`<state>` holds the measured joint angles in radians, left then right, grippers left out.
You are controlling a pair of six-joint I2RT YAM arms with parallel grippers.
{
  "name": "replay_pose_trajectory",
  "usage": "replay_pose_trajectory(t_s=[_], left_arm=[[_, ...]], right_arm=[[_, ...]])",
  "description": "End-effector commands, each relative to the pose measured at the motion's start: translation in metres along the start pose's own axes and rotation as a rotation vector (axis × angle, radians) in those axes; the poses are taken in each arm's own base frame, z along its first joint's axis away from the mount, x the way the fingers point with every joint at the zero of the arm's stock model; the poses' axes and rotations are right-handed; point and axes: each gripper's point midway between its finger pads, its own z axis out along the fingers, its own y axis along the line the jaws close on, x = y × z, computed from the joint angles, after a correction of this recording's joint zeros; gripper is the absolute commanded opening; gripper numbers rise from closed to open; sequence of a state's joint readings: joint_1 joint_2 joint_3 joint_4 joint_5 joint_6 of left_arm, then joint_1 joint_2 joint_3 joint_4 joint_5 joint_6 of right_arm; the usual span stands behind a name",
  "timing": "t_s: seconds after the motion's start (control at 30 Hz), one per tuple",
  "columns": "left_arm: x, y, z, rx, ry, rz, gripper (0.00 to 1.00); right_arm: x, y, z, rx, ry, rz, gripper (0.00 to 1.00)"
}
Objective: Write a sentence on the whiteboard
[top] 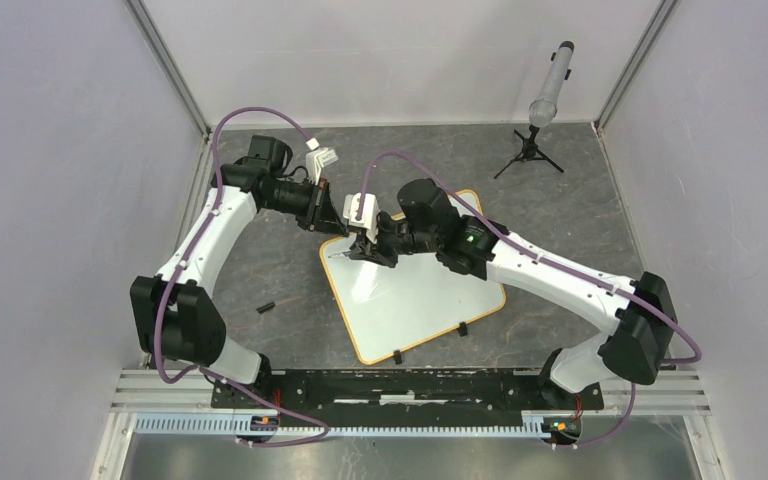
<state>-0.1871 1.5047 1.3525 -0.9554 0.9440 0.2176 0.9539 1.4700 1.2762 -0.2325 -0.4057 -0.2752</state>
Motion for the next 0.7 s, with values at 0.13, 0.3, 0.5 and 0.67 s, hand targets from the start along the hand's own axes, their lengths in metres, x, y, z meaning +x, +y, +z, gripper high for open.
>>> replay_pose_trajectory(t_s=[0.13,0.3,0.5,0.67], left_arm=[[-0.001,-0.007,-0.001,0.031,-0.002,0.033,0.02],[0.000,-0.008,-0.001,0.037,-0.001,0.033,0.02],[-0.001,-0.009,-0.001,0.041,-0.004,0.036,0.02],[-0.001,-0.010,-0.001,0.042,-0.005,0.037,0.02]], right_arm=[[-0.024,-0.010,0.003,0.028,-0.053,-0.036,0.00],[-0.024,-0.012,0.006,0.037,-0.052,-0.037,0.00],[-0.019,-0.017,0.009,0.058,-0.036,-0.041,0.00],[-0.006,-0.021,0.010,0.080,0.006,-0.052,0.00]])
